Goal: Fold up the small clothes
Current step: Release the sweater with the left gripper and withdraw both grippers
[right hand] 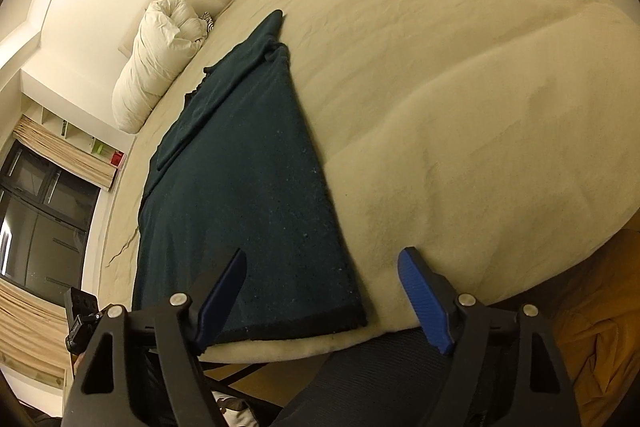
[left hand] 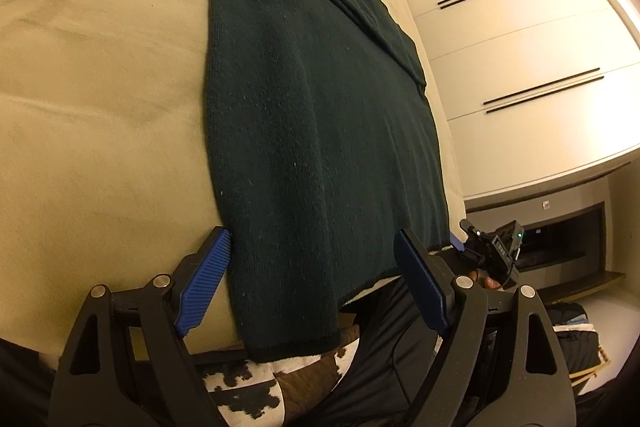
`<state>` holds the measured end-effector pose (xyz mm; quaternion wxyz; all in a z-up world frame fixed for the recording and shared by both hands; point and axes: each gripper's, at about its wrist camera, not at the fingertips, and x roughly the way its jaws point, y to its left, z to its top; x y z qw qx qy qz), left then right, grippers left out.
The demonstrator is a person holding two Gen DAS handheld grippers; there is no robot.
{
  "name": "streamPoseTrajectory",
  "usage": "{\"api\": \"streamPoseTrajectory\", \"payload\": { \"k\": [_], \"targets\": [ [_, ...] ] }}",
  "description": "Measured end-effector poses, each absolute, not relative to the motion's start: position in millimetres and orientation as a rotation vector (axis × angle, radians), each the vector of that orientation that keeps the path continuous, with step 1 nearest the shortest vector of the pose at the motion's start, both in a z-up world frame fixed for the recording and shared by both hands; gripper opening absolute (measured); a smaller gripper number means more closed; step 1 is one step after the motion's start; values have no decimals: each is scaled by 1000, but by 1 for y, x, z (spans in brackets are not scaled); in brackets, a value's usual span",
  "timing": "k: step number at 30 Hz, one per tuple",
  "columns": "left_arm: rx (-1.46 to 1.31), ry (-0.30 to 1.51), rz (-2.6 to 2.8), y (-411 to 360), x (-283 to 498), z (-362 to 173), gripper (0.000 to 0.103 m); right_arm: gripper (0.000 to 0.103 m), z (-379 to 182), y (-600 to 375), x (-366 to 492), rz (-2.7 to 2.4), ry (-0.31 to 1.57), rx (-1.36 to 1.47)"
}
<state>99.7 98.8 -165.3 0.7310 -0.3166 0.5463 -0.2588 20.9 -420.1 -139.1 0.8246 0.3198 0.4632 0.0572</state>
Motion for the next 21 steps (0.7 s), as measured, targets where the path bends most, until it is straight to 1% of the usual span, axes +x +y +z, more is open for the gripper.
{"api": "streamPoseTrajectory", "payload": {
  "k": [10, 15, 21],
  "targets": [
    [-731, 1239, -552, 113, 92, -164, 83, 75, -144, -416, 18, 159, 1021, 672],
    [-746, 1253, -545, 128, 77, -167, 83, 74, -148, -418, 16, 168, 1021, 694],
    [-799, 1283, -580, 123, 77, -180, 83, 74, -150, -418, 16, 186, 1012, 710]
  ]
}}
